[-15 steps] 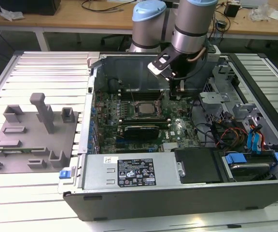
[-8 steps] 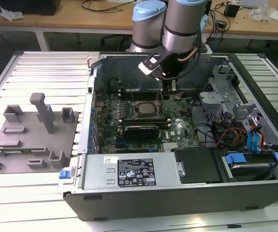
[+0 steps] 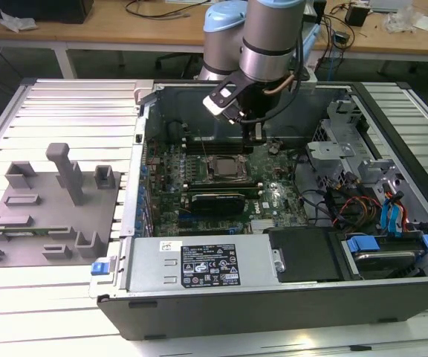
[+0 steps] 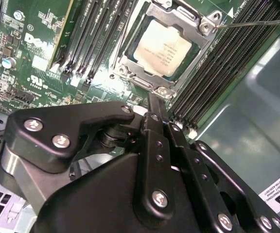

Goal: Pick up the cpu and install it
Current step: 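Close the cpu cover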

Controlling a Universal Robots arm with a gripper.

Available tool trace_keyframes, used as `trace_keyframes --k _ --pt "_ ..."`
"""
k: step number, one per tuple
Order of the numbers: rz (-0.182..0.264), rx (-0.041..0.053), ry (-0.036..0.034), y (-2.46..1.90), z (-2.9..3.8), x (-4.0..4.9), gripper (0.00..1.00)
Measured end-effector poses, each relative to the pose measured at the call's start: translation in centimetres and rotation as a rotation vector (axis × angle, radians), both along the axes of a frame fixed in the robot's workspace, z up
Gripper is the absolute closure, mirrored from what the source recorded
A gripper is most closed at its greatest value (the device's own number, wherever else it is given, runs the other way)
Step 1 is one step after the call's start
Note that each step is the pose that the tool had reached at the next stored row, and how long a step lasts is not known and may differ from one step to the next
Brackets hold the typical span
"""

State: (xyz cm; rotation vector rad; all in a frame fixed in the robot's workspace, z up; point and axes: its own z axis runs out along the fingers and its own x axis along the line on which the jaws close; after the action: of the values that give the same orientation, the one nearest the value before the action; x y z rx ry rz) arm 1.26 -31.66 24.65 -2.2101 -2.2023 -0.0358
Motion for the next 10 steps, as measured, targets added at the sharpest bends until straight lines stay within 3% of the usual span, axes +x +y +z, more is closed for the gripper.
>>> trace_keyframes --k 2,3,4,5,7,10 --pt "0.0 0.0002 0.0037 0.01 -0.04 0.01 0.89" --pt "0.0 0.0001 0.0102 0.01 -0.08 0.03 0.89" --pt "0.0 -0.0006 0.028 0.0 -0.18 0.09 0.89" --pt "0.0 -0.0018 0.0341 0.0 -0.21 0.1 0.89" --pt "0.0 -0.0014 0.0338 -0.01 -0.26 -0.08 0.89" --pt "0.001 -0.0015 0.0315 -0.04 -0.44 -1.22 0.89"
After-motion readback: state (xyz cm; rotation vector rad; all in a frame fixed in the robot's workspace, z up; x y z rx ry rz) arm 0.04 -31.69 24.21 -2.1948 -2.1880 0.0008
